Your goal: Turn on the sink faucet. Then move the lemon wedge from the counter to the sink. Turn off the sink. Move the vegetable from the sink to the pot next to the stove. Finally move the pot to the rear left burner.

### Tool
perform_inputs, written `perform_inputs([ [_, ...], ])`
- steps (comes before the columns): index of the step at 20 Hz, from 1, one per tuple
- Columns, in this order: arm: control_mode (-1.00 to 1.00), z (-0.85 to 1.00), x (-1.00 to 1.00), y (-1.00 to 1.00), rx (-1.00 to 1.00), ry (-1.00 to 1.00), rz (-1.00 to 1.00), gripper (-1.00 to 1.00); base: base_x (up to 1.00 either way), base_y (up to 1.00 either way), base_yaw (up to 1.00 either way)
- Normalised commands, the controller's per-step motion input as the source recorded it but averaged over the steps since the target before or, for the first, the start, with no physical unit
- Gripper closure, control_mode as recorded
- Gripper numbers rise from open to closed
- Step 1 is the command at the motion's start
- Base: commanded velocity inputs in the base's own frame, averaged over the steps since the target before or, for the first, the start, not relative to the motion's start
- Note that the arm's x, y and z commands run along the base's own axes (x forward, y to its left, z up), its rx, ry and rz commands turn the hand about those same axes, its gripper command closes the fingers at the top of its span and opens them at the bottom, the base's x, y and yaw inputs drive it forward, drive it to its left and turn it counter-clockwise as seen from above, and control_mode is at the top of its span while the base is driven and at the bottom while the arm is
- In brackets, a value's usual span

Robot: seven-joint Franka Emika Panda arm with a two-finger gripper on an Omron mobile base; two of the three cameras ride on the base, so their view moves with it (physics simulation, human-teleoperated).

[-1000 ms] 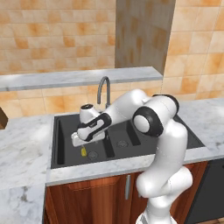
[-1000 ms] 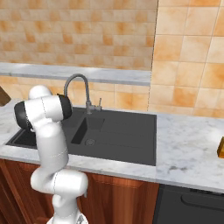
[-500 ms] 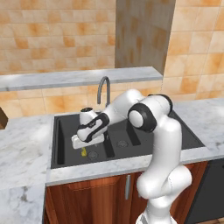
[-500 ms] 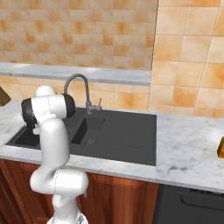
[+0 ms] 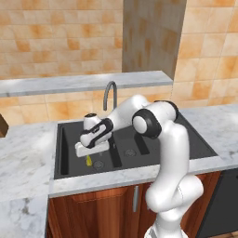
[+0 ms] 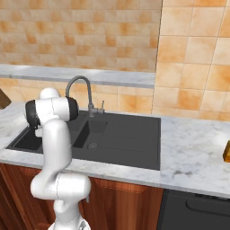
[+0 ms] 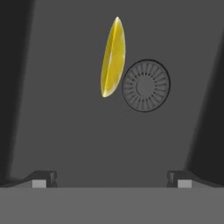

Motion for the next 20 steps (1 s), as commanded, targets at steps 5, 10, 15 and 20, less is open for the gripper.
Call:
perform_inputs([
  [5, -1.00, -0.17, 0.16, 0.04, -0.01, 0.04, 0.00, -1.00, 0.00, 0.00, 0.00],
  [10, -1.00, -0.24, 0.19, 0.02, -0.02, 0.01, 0.00, -1.00, 0.00, 0.00, 0.00],
  [15, -1.00, -0.19, 0.18, 0.01, -0.01, 0.00, 0.00, -1.00, 0.00, 0.00, 0.00],
  [20, -1.00, -0.20, 0.22, 0.07, 0.00, 0.01, 0.00, -1.00, 0.00, 0.00, 0.00],
])
